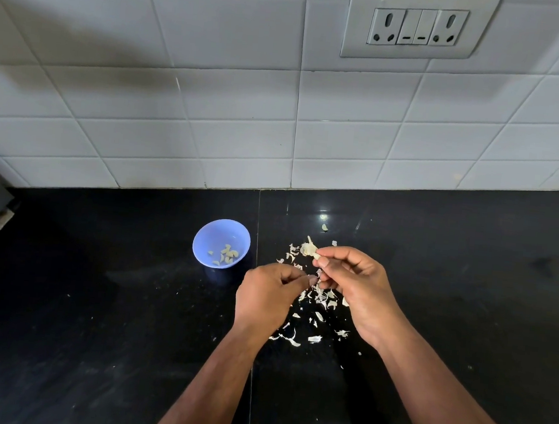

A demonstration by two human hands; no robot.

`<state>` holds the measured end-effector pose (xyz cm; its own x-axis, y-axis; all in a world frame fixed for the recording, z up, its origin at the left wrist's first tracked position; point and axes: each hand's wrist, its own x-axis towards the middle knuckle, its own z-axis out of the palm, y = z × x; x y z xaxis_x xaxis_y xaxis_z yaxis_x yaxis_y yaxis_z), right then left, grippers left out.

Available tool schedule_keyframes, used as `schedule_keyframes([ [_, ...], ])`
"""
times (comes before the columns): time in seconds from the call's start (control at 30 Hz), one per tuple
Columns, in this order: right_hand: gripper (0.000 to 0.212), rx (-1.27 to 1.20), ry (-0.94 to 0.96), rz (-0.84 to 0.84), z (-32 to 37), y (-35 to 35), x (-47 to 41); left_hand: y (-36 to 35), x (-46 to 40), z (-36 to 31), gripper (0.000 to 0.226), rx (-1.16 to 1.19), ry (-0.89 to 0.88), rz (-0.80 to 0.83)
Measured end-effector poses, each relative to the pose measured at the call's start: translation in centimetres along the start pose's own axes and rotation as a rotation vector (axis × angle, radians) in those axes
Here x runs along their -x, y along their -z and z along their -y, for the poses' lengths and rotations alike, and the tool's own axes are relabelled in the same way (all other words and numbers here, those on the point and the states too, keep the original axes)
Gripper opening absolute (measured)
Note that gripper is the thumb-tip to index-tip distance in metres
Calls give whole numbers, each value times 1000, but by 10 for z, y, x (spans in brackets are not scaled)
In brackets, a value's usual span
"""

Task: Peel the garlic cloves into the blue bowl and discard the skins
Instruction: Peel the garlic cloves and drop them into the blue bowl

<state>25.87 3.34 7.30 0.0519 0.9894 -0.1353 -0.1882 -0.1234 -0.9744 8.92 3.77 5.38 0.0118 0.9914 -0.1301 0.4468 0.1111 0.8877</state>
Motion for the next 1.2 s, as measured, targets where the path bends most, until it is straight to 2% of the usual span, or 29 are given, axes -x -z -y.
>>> schedule_keyframes([
  [0.03,14,-6,-1,5,0,0,0,0,0,-1,8,47,-8,-14],
  [0.13,13,-19,-3,13,-2,1,1,1,1,-4,11,169,30,-60],
  [0.23,12,-33,-2,15,-2,0,2,1,-1,-7,10,185,81,-114],
  [0.4,10,-53,14,18,-1,-1,2,2,2,-14,38,236,105,-115],
  [0.43,10,-57,16,19,-1,-1,2,2,3,-15,36,287,100,-96],
  [0.53,8,-48,15,40,0,-2,2,2,6,-21,7,470,79,4],
  [0.7,7,-27,14,75,-1,-2,3,2,10,-24,10,617,55,69],
  [0.83,9,22,18,83,-1,-2,4,1,9,-23,10,654,89,24],
  [0.93,21,75,41,50,0,-3,6,2,8,-24,12,703,114,0],
  [1.1,34,144,98,87,6,0,7,6,7,-21,10,575,101,23],
  [1.2,31,279,159,120,11,4,6,10,6,-21,10,538,94,44],
])
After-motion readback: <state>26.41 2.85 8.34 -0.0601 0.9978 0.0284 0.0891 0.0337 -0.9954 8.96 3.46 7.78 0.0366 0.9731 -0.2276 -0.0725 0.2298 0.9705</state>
